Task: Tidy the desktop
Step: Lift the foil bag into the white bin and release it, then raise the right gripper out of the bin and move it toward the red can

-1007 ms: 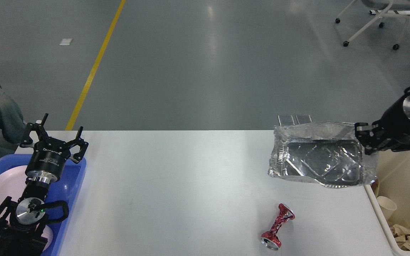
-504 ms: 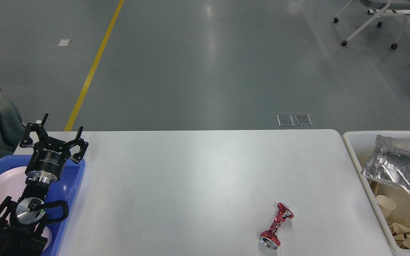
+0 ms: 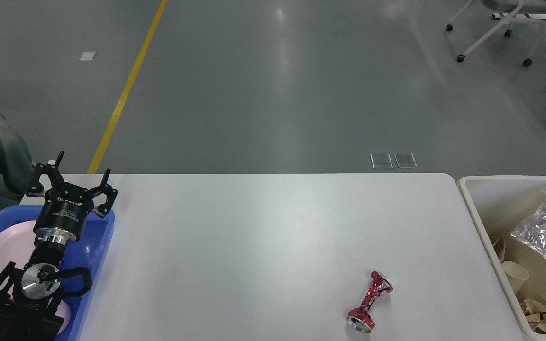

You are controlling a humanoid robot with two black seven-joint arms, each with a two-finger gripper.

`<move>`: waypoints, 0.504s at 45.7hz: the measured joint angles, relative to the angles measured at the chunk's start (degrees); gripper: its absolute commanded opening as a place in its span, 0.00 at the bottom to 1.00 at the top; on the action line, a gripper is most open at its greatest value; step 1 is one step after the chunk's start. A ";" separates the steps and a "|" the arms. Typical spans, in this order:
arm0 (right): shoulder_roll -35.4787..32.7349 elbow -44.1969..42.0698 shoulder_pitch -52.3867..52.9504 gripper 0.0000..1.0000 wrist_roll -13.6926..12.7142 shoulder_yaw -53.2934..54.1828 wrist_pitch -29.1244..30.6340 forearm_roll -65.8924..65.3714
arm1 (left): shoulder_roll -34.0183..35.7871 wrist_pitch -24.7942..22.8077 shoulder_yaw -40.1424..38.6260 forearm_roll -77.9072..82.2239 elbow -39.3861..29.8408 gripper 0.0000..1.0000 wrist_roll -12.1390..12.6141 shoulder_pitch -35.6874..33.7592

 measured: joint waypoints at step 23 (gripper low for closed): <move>13.51 -9.49 -9.78 0.00 -1.65 0.64 -9.39 8.06 | 0.00 0.00 0.00 0.00 0.02 0.96 0.00 -0.01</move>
